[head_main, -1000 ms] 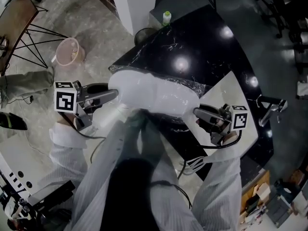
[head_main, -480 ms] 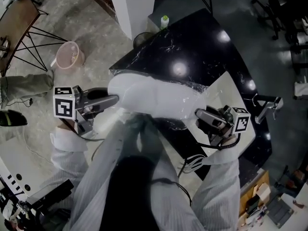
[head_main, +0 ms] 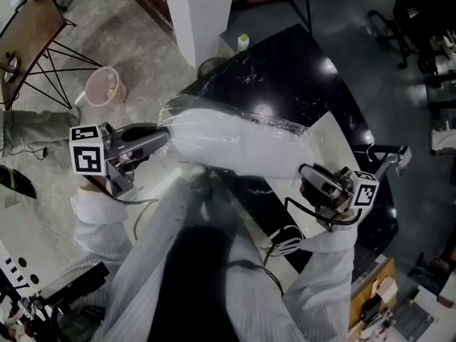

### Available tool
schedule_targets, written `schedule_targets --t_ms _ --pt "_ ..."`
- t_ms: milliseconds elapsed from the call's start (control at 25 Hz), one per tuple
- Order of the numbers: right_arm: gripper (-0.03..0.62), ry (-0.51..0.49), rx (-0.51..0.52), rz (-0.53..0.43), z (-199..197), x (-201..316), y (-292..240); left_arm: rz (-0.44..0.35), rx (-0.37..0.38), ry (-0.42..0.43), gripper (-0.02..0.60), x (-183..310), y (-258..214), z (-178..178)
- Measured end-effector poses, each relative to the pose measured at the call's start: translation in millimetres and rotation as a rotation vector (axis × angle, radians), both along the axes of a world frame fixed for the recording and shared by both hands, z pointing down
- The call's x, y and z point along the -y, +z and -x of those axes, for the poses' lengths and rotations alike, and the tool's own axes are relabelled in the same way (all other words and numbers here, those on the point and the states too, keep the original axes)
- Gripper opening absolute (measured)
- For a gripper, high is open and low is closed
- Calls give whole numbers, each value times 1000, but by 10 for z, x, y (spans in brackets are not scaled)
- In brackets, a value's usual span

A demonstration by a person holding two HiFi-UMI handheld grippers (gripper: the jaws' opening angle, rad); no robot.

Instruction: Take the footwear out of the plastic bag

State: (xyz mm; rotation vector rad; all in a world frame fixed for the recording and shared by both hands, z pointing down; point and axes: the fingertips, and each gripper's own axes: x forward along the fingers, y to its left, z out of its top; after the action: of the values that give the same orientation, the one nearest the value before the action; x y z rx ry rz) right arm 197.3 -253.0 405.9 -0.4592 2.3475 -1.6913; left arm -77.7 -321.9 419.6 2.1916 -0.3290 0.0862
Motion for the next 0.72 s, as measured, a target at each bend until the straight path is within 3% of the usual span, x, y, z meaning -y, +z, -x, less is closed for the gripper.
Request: schedule_targets --t_ms 440,720 --pt "67 67 -3 -13 -198 -73 -78 -29 -22 -35 10 58 -103 52" --pt "66 122 9 -14 -444 -145 -82 -31 -22 -102 2 150 -155 216"
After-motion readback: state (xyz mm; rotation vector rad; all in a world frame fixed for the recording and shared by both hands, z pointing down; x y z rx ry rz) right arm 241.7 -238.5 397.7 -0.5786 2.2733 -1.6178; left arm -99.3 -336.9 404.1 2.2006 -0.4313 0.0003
